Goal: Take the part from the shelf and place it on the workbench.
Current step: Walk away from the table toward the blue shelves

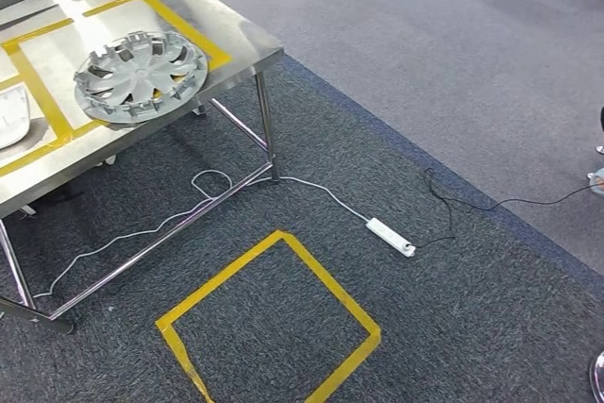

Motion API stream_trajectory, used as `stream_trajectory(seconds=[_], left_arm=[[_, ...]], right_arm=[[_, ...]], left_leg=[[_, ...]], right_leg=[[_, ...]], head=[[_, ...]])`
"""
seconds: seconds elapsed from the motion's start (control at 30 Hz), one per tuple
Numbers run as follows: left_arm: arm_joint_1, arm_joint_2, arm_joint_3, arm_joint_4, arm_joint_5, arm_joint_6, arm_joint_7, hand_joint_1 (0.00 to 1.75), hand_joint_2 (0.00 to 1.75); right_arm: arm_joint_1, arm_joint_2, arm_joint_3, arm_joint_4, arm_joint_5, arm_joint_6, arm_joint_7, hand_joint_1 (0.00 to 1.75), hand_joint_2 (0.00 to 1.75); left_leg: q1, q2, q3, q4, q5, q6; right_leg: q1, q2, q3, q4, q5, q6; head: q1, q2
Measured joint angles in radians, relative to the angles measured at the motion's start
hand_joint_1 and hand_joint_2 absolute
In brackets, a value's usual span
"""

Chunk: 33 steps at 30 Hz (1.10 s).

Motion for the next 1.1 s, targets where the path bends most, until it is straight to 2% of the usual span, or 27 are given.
stream_trajectory(seconds=[0.03,0.07,0.13,0.17,0.2,0.23,0.27,0.33,0.4,0.43,0.47,0.5,0.53,0.57,0.6,0.63,0.67,0.7,0.73,0.8,0.83,0.9,0.93,1.0,1.07,1.1], left_arm=[[0.0,0.0,0.0,0.0,-0.001,0.0,0.0,0.0,0.0],[-0.001,0.0,0.0,0.0,-0.002,0.0,0.001,0.0,0.0],[0.001,-0.001,0.0,0.0,-0.009,0.001,0.005,0.0,0.0],[0.002,-0.002,0.0,0.0,-0.013,0.002,0.008,0.0,0.0],[0.003,-0.001,0.0,0.0,-0.016,0.002,0.009,0.0,0.0],[0.002,0.0,0.0,0.0,-0.017,0.002,0.009,0.0,0.0],[0.002,0.001,0.0,0.0,-0.02,0.002,0.009,0.0,0.0],[-0.001,0.002,-0.001,0.0,-0.024,0.001,0.009,0.0,0.0],[-0.005,0.005,-0.002,0.0,-0.03,-0.001,0.012,0.0,0.0],[-0.009,0.007,-0.003,-0.001,-0.036,-0.003,0.016,0.0,0.0],[-0.011,0.01,-0.004,-0.001,-0.043,-0.005,0.019,0.0,0.0],[-0.013,0.013,-0.006,-0.001,-0.05,-0.007,0.022,0.0,0.0],[-0.014,0.017,-0.008,-0.001,-0.057,-0.01,0.025,0.0,0.0],[-0.014,0.021,-0.011,-0.002,-0.062,-0.012,0.028,0.0,0.0],[-0.014,0.025,-0.014,-0.002,-0.066,-0.015,0.032,0.0,0.0],[-0.016,0.029,-0.018,-0.003,-0.07,-0.017,0.034,0.0,0.0],[-0.019,0.033,-0.023,-0.005,-0.073,-0.02,0.037,0.0,0.0],[-0.022,0.036,-0.026,-0.006,-0.075,-0.022,0.038,0.0,0.0],[-0.025,0.039,-0.029,-0.007,-0.076,-0.023,0.038,0.0,0.0],[-0.028,0.045,-0.031,-0.008,-0.076,-0.024,0.038,0.0,0.0],[-0.028,0.048,-0.032,-0.008,-0.076,-0.024,0.038,0.0,0.0],[-0.031,0.053,-0.034,-0.009,-0.076,-0.024,0.038,0.0,0.0],[-0.034,0.055,-0.035,-0.01,-0.076,-0.024,0.038,0.0,0.0],[-0.036,0.056,-0.035,-0.012,-0.076,-0.025,0.038,0.0,0.0],[-0.033,0.057,-0.036,-0.014,-0.077,-0.026,0.038,0.0,0.0],[-0.032,0.058,-0.036,-0.015,-0.077,-0.026,0.038,0.0,0.0]], right_arm=[[0.0,0.0,0.0,0.0,0.0,0.0,0.0,0.0,0.0],[-0.001,0.0,0.0,0.0,0.002,0.0,0.002,0.0,0.0],[-0.002,0.0,-0.002,0.0,0.014,0.0,0.01,0.0,0.0],[-0.003,0.0,-0.002,0.0,0.02,0.0,0.013,0.0,0.0],[-0.003,0.0,-0.003,0.0,0.024,-0.001,0.015,0.0,0.0],[-0.003,0.0,-0.003,0.0,0.024,-0.001,0.015,0.0,0.0],[-0.005,0.0,-0.003,0.0,0.025,-0.002,0.015,0.0,0.0],[-0.007,0.0,-0.003,0.0,0.029,-0.004,0.016,0.0,0.0],[-0.003,-0.001,-0.003,0.0,0.037,-0.006,0.016,0.0,0.0],[0.0,-0.001,-0.003,0.0,0.043,-0.006,0.017,0.0,0.0],[0.002,-0.001,-0.002,0.0,0.051,-0.005,0.018,0.0,0.0],[0.0,-0.001,-0.002,0.0,0.058,-0.004,0.018,0.0,0.0],[-0.003,-0.001,-0.002,0.0,0.064,-0.004,0.018,0.0,0.0],[-0.007,-0.001,-0.001,0.0,0.07,-0.003,0.018,0.0,0.0],[-0.01,-0.001,-0.001,0.0,0.076,-0.002,0.017,0.0,0.0],[-0.011,-0.001,0.0,0.0,0.08,-0.002,0.016,0.0,0.0],[-0.011,-0.001,0.001,0.0,0.084,-0.001,0.016,0.0,0.0],[-0.01,-0.001,0.002,0.0,0.086,0.0,0.016,0.0,0.0],[-0.01,-0.002,0.002,0.0,0.087,0.0,0.015,0.0,0.0],[-0.014,-0.002,0.002,0.0,0.085,0.0,0.008,0.0,0.0],[-0.017,-0.002,0.002,0.0,0.082,0.001,0.003,0.0,0.0],[-0.018,-0.002,0.002,0.0,0.078,0.004,-0.002,0.0,0.0],[-0.017,-0.002,0.002,0.0,0.076,0.006,-0.003,0.0,0.0],[-0.017,-0.002,0.002,0.0,0.076,0.008,-0.003,0.0,0.0],[-0.019,-0.002,0.002,0.0,0.075,0.009,-0.003,0.0,0.0],[-0.02,-0.002,0.002,0.0,0.073,0.01,-0.002,0.0,0.0]], left_leg=[[0.0,-0.004,0.0,0.001,-0.001,0.0],[0.001,-0.022,-0.006,0.015,-0.012,-0.002],[0.004,-0.07,-0.075,0.153,-0.067,-0.006],[0.007,-0.092,-0.099,0.197,-0.075,-0.007],[0.009,-0.106,-0.108,0.209,-0.063,-0.008],[0.013,-0.129,-0.079,0.144,-0.024,-0.007],[0.018,-0.155,-0.05,0.079,0.001,-0.006],[0.023,-0.191,-0.021,0.011,0.014,-0.003],[0.021,-0.175,-0.02,0.004,0.013,0.007],[0.021,-0.163,-0.019,0.002,0.016,0.014],[0.021,-0.149,-0.018,-0.001,0.019,0.021],[0.02,-0.135,-0.018,-0.003,0.021,0.027],[0.017,-0.121,-0.018,-0.003,0.021,0.032],[0.014,-0.105,-0.018,-0.003,0.021,0.035],[0.012,-0.089,-0.018,-0.003,0.02,0.037],[0.01,-0.074,-0.018,-0.003,0.019,0.037],[0.009,-0.06,-0.017,-0.003,0.019,0.037],[0.009,-0.049,-0.016,-0.002,0.018,0.035],[0.009,-0.038,-0.013,-0.002,0.016,0.032],[0.003,-0.018,-0.008,0.001,0.01,0.022],[0.0,-0.009,-0.006,0.002,0.008,0.016],[0.0,0.011,-0.001,-0.001,0.008,0.006],[0.001,0.008,0.0,-0.001,0.005,0.0],[0.006,-0.033,-0.017,0.041,-0.029,-0.011],[0.009,-0.082,-0.074,0.158,-0.095,-0.016],[0.01,-0.091,-0.106,0.222,-0.12,-0.017]], right_leg=[[0.0,0.001,0.0,0.0,0.0,0.0],[0.0,0.004,-0.001,0.0,0.001,-0.002],[-0.002,0.045,-0.008,0.0,0.007,-0.007],[-0.003,0.072,-0.012,0.0,0.01,-0.008],[-0.004,0.099,-0.014,0.0,0.013,-0.007],[-0.005,0.115,-0.015,0.0,0.015,-0.003],[-0.004,0.129,-0.018,0.003,0.016,0.002],[-0.004,0.155,-0.028,0.004,0.022,0.015],[-0.008,0.177,-0.039,-0.001,0.029,0.03],[-0.009,0.169,-0.044,0.002,0.027,0.035],[-0.007,0.145,-0.055,0.02,0.016,0.039],[-0.005,0.111,-0.072,0.057,-0.008,0.042],[-0.003,0.073,-0.097,0.113,-0.04,0.044],[-0.003,0.051,-0.126,0.178,-0.073,0.045],[-0.004,0.041,-0.15,0.232,-0.097,0.047],[-0.004,0.036,-0.159,0.26,-0.104,0.047],[-0.004,0.033,-0.151,0.254,-0.094,0.047],[-0.004,0.026,-0.124,0.212,-0.07,0.046],[-0.003,0.007,-0.084,0.148,-0.042,0.044],[0.001,-0.032,-0.023,0.043,-0.007,0.034],[0.003,-0.041,-0.01,0.019,-0.002,0.027],[0.006,-0.023,-0.013,0.014,0.001,0.012],[0.005,-0.011,-0.015,0.012,0.003,0.006],[0.0,0.01,-0.015,0.005,0.01,-0.005],[-0.002,0.034,-0.02,0.003,0.015,-0.012],[-0.002,0.048,-0.023,0.003,0.016,-0.014]], head=[[0.0,0.0],[-0.002,0.0],[-0.004,0.0],[-0.005,0.0],[-0.005,0.0],[-0.005,0.0],[-0.005,0.0],[-0.005,0.0],[-0.005,0.0],[-0.005,0.0],[-0.001,0.0],[0.004,0.0],[0.008,0.0],[0.012,0.0],[0.012,0.0],[0.012,0.0],[0.013,0.0],[0.013,0.0],[0.013,0.0],[0.012,0.0],[0.011,0.0],[0.01,0.0],[0.01,0.0],[0.007,0.0],[0.004,0.0],[0.004,0.0]])
